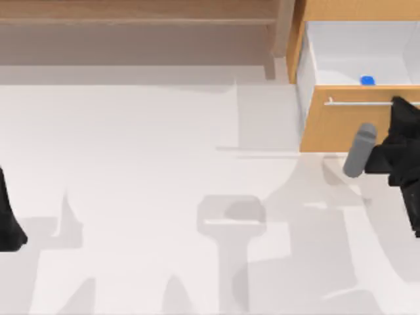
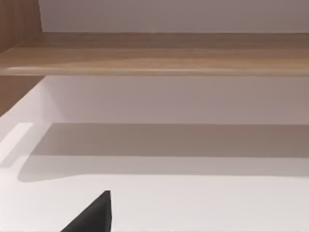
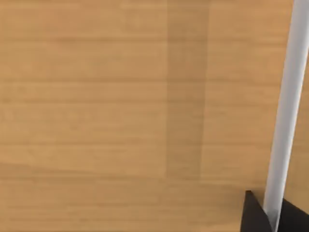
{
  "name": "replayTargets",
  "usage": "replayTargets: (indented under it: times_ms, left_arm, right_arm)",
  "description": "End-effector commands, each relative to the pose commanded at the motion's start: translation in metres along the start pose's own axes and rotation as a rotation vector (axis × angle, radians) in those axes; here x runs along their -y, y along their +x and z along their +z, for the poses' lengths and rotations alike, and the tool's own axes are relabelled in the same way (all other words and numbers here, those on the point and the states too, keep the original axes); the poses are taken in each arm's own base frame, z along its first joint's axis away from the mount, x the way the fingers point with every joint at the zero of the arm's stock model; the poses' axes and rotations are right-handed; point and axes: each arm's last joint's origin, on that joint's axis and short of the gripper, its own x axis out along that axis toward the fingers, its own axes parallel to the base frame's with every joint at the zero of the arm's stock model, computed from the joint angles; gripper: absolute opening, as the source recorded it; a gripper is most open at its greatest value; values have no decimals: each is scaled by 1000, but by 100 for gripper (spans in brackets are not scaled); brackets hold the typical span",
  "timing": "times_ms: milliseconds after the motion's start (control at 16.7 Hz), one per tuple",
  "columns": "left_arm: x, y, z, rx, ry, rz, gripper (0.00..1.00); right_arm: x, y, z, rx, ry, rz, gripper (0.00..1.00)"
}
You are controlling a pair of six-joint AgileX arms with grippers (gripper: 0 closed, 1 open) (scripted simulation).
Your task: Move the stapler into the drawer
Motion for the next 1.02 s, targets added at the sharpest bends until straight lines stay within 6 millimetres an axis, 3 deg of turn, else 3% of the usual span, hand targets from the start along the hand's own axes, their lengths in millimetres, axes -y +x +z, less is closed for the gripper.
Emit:
replayTargets:
  times_ms: [300,660,1020]
  left_arm:
    - [0,0,0,0,0,0,100]
    - [0,0,0,0,0,0,100]
    - [0,0,0,0,0,0,100]
  right_arm:
    - [1,32,-1,2,1,1,0]
    - [2,35,0,1,5,-1,0]
    - [1,76,2,7,5,-1,0]
